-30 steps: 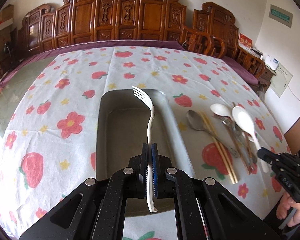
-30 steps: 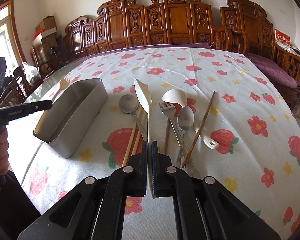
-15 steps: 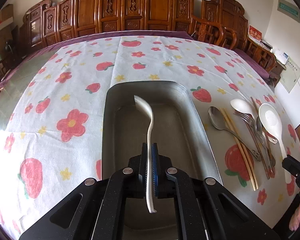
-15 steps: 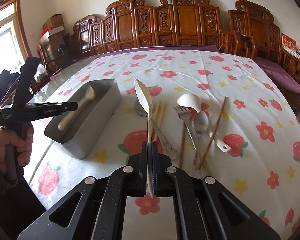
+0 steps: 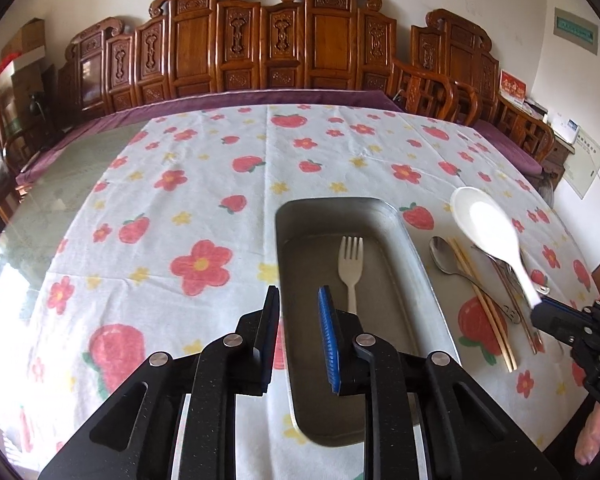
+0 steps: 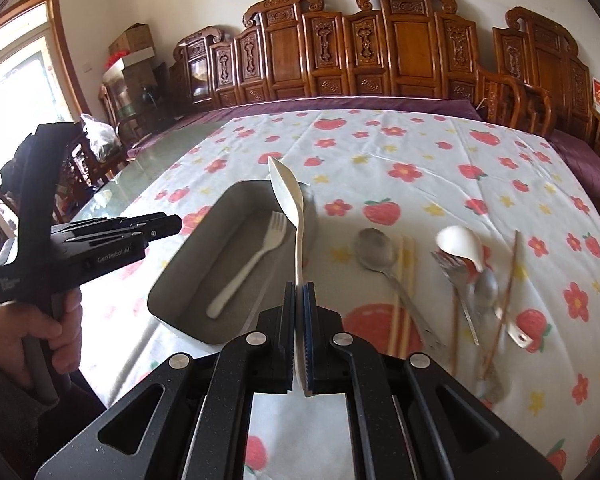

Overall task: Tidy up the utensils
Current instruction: 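Lower the white plastic spoon into the tray beside the fork, open right tool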

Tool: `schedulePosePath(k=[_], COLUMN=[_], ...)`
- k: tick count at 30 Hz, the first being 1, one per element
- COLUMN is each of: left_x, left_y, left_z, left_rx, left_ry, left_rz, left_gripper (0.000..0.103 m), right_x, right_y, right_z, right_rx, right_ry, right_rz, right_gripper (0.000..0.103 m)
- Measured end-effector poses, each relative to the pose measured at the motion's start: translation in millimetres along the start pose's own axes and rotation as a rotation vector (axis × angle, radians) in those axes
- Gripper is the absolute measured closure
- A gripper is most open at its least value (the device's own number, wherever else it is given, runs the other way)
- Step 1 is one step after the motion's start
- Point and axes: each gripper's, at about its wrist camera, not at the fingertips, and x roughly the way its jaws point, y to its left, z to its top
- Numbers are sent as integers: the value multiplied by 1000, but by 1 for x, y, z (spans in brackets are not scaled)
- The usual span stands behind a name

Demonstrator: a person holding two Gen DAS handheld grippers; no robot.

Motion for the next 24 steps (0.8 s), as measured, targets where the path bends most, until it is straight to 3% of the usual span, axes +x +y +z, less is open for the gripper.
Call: schedulePosePath(k=[12, 20, 24], left_x=[-17, -19, -19], left_y=[22, 28, 29], left_z=[1, 0, 1], left_rx=[-21, -27, -35], left_ry=[-30, -35, -35], left_rz=[1, 20, 22], left_gripper=[84, 83, 83], right_x=[62, 103, 106], right_y=[41, 50, 55], right_z=[26, 26, 26], right_rx=[55, 75, 71], right_ry=[68, 131, 132], right_rz=[33, 12, 86], right_gripper=[98, 98, 94])
